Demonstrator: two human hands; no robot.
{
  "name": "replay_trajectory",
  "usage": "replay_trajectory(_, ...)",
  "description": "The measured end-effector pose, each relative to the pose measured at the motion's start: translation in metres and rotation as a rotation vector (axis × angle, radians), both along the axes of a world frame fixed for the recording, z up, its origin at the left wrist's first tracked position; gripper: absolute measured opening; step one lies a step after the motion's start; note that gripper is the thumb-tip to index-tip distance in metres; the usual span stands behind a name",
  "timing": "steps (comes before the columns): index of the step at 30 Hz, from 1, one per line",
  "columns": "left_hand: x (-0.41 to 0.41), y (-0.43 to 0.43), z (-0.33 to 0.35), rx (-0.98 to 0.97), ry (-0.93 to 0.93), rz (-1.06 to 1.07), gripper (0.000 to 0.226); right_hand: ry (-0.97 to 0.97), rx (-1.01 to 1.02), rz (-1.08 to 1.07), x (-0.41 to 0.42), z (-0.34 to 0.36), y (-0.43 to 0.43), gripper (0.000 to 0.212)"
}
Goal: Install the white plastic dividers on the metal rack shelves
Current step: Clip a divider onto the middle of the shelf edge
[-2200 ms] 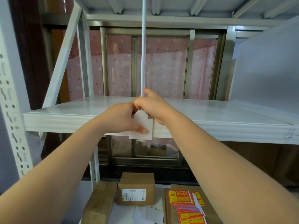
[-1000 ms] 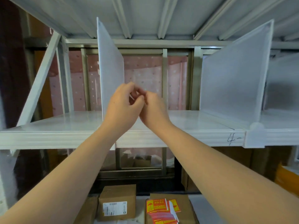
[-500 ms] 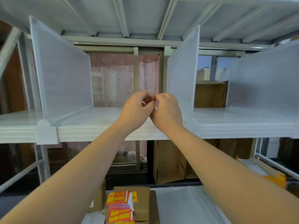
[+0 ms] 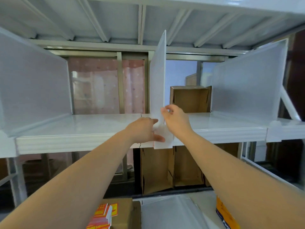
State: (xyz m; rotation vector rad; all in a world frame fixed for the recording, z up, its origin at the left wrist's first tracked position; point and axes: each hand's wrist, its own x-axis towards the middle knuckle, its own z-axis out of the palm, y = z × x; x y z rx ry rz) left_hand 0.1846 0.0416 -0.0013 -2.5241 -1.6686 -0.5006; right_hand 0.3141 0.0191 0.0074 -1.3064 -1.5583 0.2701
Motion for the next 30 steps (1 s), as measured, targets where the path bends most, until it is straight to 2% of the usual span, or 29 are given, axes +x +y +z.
replay_trajectory(3,-0.003,0.015,-0.001,-0.053,0.047,0.017,0.081,-0.129,-0.145,0.058,-0.003,0.003,0.007,0.048)
replay_trajectory(8,-0.005,0.025,-0.006,-0.106,0.064,-0.017,0.085,-0.185,-0.318,0.132,-0.006,0.007,0.030,0.025)
replay_trajectory(10,-0.006,0.025,-0.005,-0.092,0.059,-0.030,0.084,-0.166,-0.325,0.148,-0.002,0.004,0.038,0.023)
replay_trajectory(15,-0.006,0.026,-0.005,-0.096,0.046,-0.065,0.076,-0.134,-0.355,0.186,0.001,0.000,0.045,0.035)
replay_trajectory(22,-0.005,0.026,-0.006,-0.062,0.049,-0.084,0.075,-0.146,-0.363,0.202,0.001,0.001,0.045,0.034)
replay_trajectory(25,-0.005,0.027,-0.007,-0.047,0.056,-0.078,0.076,-0.149,-0.341,0.179,0.000,-0.001,0.044,0.030)
replay_trajectory(30,-0.006,0.026,-0.009,0.015,0.071,-0.049,0.078,-0.178,-0.261,0.076,-0.006,-0.006,0.043,0.011)
